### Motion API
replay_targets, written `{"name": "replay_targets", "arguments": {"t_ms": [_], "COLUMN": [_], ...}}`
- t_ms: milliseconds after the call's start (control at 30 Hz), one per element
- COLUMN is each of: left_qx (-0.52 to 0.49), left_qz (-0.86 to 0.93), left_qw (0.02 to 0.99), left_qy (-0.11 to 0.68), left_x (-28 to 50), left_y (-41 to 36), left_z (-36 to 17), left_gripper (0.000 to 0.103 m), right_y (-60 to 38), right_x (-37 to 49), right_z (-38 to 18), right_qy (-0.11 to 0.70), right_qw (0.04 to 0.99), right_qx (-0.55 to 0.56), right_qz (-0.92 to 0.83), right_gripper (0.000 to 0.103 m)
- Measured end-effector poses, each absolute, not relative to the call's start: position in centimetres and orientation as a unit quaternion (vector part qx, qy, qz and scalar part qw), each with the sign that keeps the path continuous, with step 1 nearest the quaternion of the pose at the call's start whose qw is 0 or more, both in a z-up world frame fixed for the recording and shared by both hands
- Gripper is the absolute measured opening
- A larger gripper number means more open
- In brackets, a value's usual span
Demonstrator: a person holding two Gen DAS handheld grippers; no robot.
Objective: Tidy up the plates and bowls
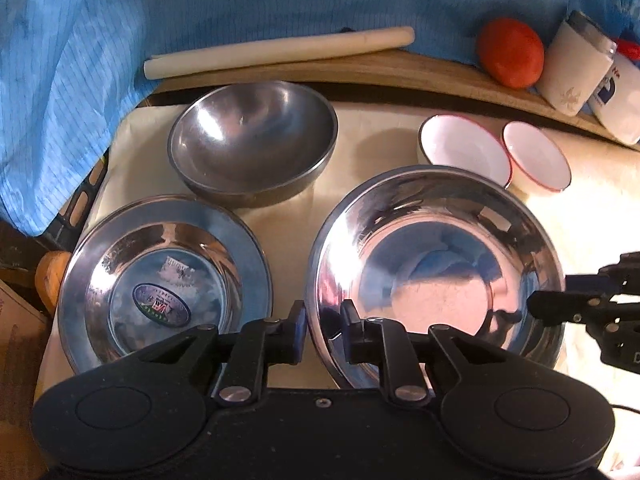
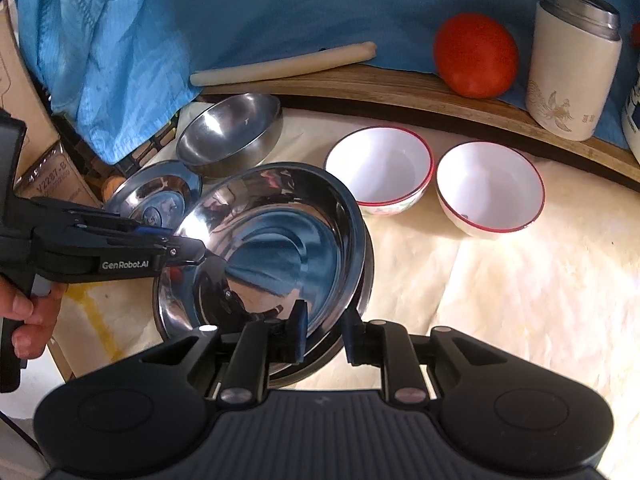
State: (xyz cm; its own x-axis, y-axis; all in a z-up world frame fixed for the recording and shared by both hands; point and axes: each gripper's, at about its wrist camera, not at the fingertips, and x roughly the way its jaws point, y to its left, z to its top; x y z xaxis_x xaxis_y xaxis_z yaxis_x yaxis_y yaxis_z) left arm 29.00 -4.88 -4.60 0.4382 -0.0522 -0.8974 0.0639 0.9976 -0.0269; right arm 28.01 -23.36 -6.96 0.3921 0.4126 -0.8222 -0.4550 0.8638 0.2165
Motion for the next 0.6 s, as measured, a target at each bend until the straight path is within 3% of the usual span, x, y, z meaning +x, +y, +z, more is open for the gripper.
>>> {"name": "replay_targets", "arguments": {"t_ms": [500, 600], "left_qx": [-0.002, -0.011], "left_qz": [-0.03, -0.03], "left_qw": [0.854, 0.855], "left_qy": [0.519, 0.517], "left_x": [28.1, 27.7], "left_y": [-4.7, -4.4], "left_z": [-4.6, -4.6], "left_gripper": [0.019, 0.019], "right_y": [-23.1, -22.9], "right_x": [27.3, 27.0], "right_z": [-6.8, -6.6], "right_qy": [0.475, 0.469], "right_qw": [0.84, 0.842], "right_qx": [-0.049, -0.052], "right_qz": [0.257, 0.26], "right_gripper": [0.042, 0.05]}}
